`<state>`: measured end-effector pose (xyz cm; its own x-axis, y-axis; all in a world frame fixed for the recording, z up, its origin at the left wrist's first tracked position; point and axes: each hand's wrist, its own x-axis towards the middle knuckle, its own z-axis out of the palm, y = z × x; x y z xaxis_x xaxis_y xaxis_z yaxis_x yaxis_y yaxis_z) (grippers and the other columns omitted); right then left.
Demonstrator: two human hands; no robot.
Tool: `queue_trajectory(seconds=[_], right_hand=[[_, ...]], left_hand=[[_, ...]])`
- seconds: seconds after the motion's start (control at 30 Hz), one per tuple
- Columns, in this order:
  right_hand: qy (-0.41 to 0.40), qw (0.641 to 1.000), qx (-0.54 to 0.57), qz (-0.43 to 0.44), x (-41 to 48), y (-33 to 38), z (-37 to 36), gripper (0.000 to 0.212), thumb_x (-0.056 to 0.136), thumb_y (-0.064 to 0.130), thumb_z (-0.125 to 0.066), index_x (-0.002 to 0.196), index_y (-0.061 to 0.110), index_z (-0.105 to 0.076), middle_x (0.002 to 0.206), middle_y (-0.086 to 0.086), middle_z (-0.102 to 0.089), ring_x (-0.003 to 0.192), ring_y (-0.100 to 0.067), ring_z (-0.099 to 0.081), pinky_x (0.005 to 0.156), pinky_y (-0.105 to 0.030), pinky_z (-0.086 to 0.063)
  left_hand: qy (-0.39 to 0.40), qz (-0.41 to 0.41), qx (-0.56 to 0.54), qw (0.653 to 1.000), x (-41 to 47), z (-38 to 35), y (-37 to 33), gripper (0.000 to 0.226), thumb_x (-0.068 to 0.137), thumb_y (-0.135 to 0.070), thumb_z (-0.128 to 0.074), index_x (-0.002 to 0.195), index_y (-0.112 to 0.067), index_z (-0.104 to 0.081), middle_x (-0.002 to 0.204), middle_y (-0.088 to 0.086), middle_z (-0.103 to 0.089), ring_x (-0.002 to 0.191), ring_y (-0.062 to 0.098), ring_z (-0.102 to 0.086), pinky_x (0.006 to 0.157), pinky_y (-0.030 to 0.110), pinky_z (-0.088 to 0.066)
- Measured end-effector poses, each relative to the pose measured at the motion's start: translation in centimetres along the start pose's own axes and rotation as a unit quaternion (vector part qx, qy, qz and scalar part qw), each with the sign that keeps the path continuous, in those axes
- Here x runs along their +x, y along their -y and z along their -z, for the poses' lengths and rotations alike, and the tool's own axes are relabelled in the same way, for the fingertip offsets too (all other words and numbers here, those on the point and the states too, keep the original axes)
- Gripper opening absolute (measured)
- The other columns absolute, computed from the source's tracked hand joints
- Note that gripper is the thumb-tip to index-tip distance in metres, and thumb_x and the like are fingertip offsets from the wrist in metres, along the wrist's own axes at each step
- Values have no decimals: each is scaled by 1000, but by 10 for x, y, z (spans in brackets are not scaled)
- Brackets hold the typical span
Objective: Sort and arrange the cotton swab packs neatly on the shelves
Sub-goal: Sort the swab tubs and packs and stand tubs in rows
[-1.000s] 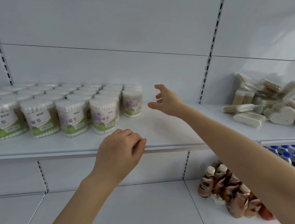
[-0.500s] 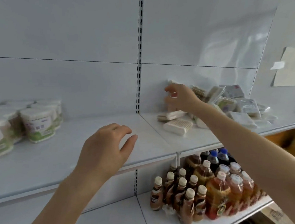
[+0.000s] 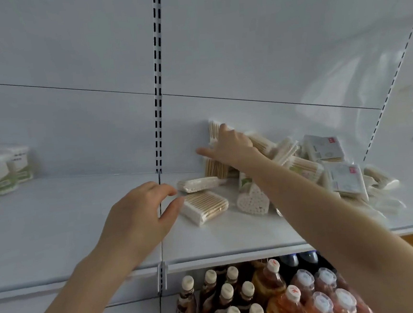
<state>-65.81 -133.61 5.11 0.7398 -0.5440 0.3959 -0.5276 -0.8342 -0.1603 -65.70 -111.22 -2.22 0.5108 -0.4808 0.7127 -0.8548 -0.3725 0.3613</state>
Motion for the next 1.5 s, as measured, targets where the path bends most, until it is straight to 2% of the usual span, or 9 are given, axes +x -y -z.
queue_trajectory(seconds=[0.23, 0.37, 0.57, 0.7, 0.8, 0.97, 1.2, 1.33, 1.5], right_hand=[[28, 993, 105, 45, 1, -11, 1, 73, 80, 36, -65, 132, -1, -28, 117, -14, -53, 101, -29, -54, 70, -28, -37], [19, 967, 246, 59, -20, -32, 24, 55, 81, 27, -65, 131, 16, -43, 110, -4, -54, 91, -18, -53, 77, -32, -47], [102, 870, 464, 133, -47, -37, 56, 23, 85, 1, -56, 95, 22, -63, 102, 3, -62, 98, -15, -61, 89, -27, -52], [183, 811, 527, 174, -58, -28, 62, 28, 87, -7, -48, 96, 15, -62, 104, -2, -61, 96, -17, -61, 84, -26, -53], [191, 825, 499, 182, -56, -26, 62, 24, 89, -1, -49, 98, 17, -62, 109, -1, -61, 100, -16, -61, 87, -26, -53], [94, 882, 441, 137, -43, -22, 50, 14, 92, 24, -55, 96, 14, -64, 97, -1, -66, 93, -12, -65, 82, -28, -53], [176, 858, 433, 212, -55, 19, 45, 30, 91, 41, -50, 96, 15, -64, 100, -4, -68, 87, -11, -68, 80, -29, -55], [187, 939, 213, 197, -52, -19, 56, 43, 74, 47, -67, 108, 22, -60, 111, 1, -64, 102, -13, -62, 91, -28, -49], [374, 906, -95, 176, -63, -62, 47, 87, 68, 40, -77, 141, 29, -31, 140, 11, -37, 128, -13, -36, 105, -32, -28]], left_hand=[[1, 34, 6, 999, 5, -6, -1, 23, 88, -33, -58, 101, -17, -69, 98, -6, -65, 92, 17, -59, 73, 27, -39], [-11, 17, -42, 999, 21, -11, -8, 29, 86, -25, -63, 110, -10, -66, 108, 3, -64, 99, 21, -59, 80, 24, -38], [46, 81, -197, 976, 46, -18, -31, 83, 74, -45, -65, 143, -13, -32, 141, 3, -43, 121, 13, -46, 97, 29, -40], [117, 89, -268, 952, 53, -18, -41, 72, 61, -51, -65, 125, -22, -48, 115, -8, -60, 104, 12, -59, 89, 33, -51], [75, 57, -209, 973, 48, -20, -39, 51, 69, -37, -74, 113, -24, -53, 96, -13, -58, 87, 3, -56, 70, 13, -46], [-2, 87, -107, 990, 34, -8, -18, 59, 64, -39, -79, 113, -16, -56, 106, 4, -56, 88, 11, -52, 62, 10, -35], [-72, 141, -36, 987, 15, 12, -1, 71, 56, -46, -80, 113, -12, -52, 106, 3, -52, 86, 12, -47, 60, 9, -33], [-71, 147, -58, 985, 12, 12, 1, 67, 60, -45, -80, 112, -12, -52, 109, 4, -54, 91, 15, -51, 61, 10, -33], [-47, 129, -90, 986, 16, -5, -17, 66, 64, -41, -81, 114, -11, -50, 111, 4, -54, 94, 14, -51, 61, 10, -34]])
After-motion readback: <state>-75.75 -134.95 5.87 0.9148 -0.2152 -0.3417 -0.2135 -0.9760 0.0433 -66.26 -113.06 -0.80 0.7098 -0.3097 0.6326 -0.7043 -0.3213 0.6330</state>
